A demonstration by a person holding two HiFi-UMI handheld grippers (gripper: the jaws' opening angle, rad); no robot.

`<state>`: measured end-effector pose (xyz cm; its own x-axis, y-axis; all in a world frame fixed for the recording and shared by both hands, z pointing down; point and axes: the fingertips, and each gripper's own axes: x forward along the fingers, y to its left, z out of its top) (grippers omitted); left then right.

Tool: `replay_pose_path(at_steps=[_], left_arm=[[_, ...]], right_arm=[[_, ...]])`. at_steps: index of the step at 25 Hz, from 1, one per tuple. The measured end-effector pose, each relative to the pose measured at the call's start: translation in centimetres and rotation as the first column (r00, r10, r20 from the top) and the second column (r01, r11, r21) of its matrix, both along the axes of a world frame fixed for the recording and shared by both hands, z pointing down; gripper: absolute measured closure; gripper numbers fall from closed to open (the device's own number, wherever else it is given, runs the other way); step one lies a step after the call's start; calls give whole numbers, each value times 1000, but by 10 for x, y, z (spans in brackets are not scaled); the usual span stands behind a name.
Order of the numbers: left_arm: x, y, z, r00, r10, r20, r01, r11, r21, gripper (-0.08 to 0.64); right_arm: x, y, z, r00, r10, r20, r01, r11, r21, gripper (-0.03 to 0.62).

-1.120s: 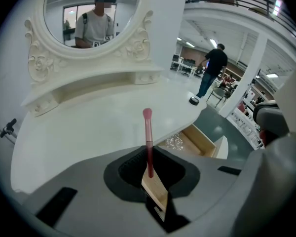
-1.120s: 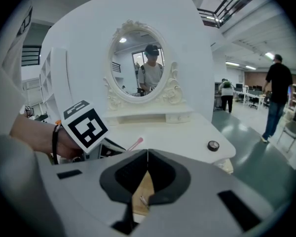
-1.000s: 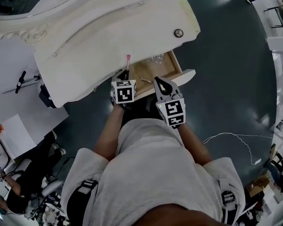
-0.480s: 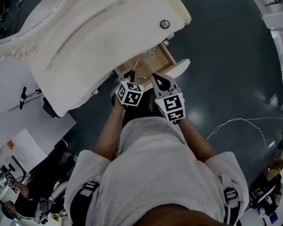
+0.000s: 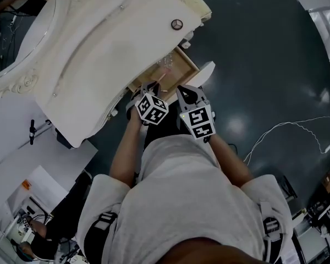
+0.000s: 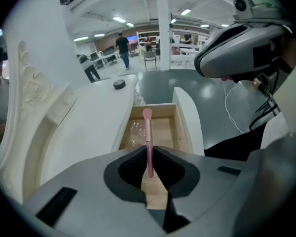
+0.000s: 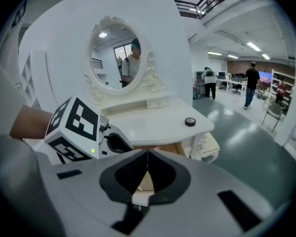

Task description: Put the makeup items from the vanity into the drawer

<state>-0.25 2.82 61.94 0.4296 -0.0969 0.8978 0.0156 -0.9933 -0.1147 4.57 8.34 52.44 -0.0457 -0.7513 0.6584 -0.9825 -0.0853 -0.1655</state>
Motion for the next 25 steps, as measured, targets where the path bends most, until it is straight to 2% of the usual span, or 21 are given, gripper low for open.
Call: replay_pose_path(at_steps=[3,12,16,25], left_arm=[[3,1,9,999,43,26,-44,999,3,517],[13,4,51,996,65,65,-63,997,-45,517],[20,6,74,994,75,80,-70,996,-60,517],[33,11,110,991,80,112,-68,992,-103,517]], right_arm=[[3,2,6,1000,4,16,-4,1000,-20,577],[15,-1,39,994,76,81,-72,996,-50,577],[11,-1,56,991,80,105,-73,995,-71,577],[21,1,69,979,141,150,-130,988,-80,577]])
